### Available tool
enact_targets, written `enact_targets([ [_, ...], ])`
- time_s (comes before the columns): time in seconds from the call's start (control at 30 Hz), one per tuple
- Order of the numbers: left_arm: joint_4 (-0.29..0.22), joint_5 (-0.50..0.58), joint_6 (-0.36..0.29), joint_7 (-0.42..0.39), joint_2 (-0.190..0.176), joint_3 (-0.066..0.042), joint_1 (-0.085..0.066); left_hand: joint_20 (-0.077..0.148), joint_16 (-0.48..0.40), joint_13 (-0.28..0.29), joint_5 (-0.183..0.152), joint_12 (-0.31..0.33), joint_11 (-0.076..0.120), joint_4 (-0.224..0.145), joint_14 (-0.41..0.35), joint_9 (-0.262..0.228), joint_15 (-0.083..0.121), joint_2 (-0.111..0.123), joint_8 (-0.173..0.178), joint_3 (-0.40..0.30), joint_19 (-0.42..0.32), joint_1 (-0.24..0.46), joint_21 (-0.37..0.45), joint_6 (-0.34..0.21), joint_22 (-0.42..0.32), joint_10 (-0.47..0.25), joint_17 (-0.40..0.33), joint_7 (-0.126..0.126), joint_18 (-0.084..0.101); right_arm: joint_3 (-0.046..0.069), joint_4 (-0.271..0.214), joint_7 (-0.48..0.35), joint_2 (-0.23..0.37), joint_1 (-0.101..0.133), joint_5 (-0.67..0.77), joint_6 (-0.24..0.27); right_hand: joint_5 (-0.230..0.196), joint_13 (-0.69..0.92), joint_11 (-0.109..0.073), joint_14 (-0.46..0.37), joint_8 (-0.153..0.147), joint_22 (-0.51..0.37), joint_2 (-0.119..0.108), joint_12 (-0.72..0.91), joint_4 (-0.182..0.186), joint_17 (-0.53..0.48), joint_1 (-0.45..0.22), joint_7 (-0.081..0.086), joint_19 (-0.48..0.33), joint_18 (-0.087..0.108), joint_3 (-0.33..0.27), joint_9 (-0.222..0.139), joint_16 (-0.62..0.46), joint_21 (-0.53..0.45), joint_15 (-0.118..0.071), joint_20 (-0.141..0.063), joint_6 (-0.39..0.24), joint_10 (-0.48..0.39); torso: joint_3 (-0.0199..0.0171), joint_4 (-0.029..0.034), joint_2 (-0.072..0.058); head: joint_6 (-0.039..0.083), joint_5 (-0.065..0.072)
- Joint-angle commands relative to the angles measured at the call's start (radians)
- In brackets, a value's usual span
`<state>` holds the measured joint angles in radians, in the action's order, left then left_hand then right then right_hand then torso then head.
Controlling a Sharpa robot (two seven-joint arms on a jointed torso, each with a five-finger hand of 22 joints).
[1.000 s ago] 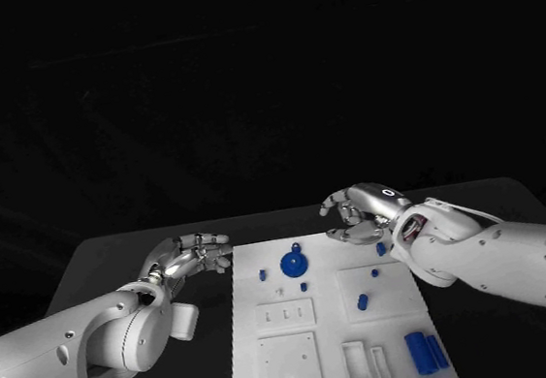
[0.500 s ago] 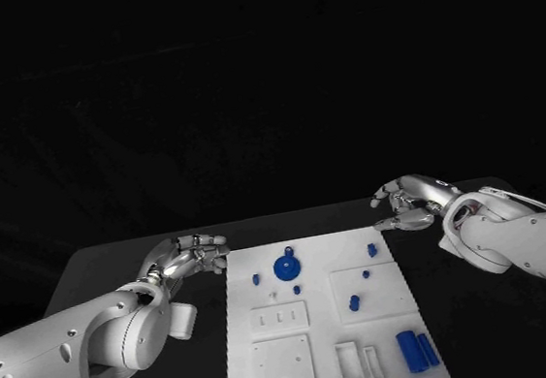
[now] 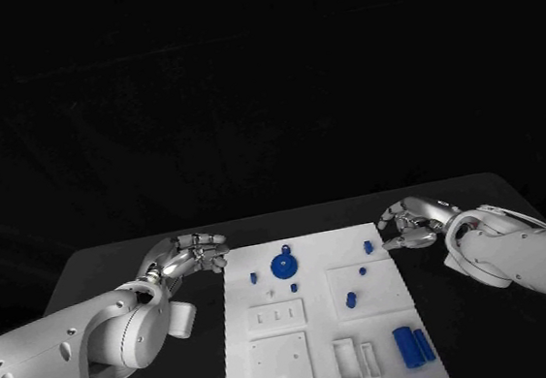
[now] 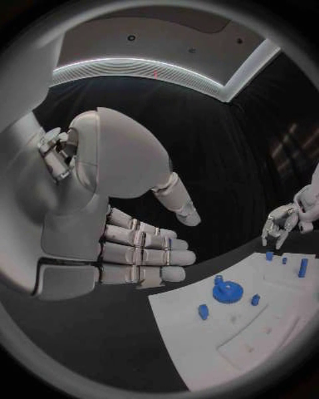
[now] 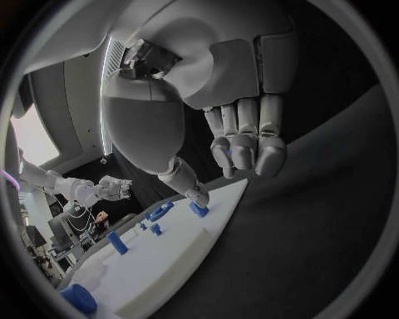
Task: Assemble the parts on the task board
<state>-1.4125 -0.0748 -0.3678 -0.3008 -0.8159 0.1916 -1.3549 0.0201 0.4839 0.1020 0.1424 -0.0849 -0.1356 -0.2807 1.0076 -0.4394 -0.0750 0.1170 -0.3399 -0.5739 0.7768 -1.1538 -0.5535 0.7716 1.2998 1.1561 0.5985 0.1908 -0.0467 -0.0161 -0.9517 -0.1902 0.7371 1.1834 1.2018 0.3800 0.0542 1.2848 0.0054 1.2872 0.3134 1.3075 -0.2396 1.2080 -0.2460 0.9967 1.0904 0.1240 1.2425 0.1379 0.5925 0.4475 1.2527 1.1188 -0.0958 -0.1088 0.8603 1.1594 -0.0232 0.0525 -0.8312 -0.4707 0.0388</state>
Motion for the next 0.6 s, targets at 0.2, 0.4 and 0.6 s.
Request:
enact_targets([
  [0.2,-0.003,0.001,0.021,-0.014,0.004,-0.001,0.002,0.0,-0.007,0.0,-0.007,-0.002,-0.001,0.002,0.001,-0.001,-0.004,0.0,-0.002,-0.001,-0.006,0.009,-0.007,0.004,-0.002,0.007,0.002,0.001,-0.021,0.0,0.026,-0.023,-0.025,-0.017,-0.004,-0.055,-0.004,-0.002,-0.007,-0.003,0.003,0.016,0.012,-0.007,-0.001,0.002,0.025,-0.015,-0.01,0.124,0.014,0.001,-0.009,-0.003,-0.015,0.004,0.004,-0.007,0.0041,0.0012,0.0,-0.01,-0.001],
  [0.4,-0.003,0.001,0.022,-0.014,0.004,-0.001,0.002,0.0,-0.007,0.0,-0.007,-0.002,-0.001,0.002,0.001,-0.001,-0.004,0.0,-0.002,-0.001,-0.006,0.009,-0.007,0.003,-0.002,0.007,0.002,0.001,-0.021,0.0,0.035,-0.026,-0.041,-0.027,-0.006,-0.062,-0.005,-0.001,-0.012,-0.004,0.005,0.017,0.029,-0.007,0.014,0.003,0.022,-0.019,-0.013,0.124,0.024,0.002,-0.01,-0.002,-0.019,0.008,0.008,-0.008,0.0056,0.0012,0.001,-0.012,0.0],
  [0.6,-0.002,0.001,0.021,-0.013,0.003,-0.001,0.002,0.0,-0.007,0.0,-0.007,-0.002,-0.001,0.002,0.001,-0.001,-0.004,0.0,-0.002,-0.001,-0.006,0.009,-0.007,0.003,-0.002,0.007,0.002,0.001,-0.021,0.0,0.039,-0.029,-0.051,-0.031,-0.016,-0.066,-0.005,-0.002,-0.013,-0.004,0.005,0.017,0.053,-0.007,0.027,0.004,0.018,-0.021,-0.014,0.124,0.031,0.002,-0.011,-0.001,-0.021,0.01,0.008,-0.01,0.0052,0.001,0.001,-0.012,-0.001],
])
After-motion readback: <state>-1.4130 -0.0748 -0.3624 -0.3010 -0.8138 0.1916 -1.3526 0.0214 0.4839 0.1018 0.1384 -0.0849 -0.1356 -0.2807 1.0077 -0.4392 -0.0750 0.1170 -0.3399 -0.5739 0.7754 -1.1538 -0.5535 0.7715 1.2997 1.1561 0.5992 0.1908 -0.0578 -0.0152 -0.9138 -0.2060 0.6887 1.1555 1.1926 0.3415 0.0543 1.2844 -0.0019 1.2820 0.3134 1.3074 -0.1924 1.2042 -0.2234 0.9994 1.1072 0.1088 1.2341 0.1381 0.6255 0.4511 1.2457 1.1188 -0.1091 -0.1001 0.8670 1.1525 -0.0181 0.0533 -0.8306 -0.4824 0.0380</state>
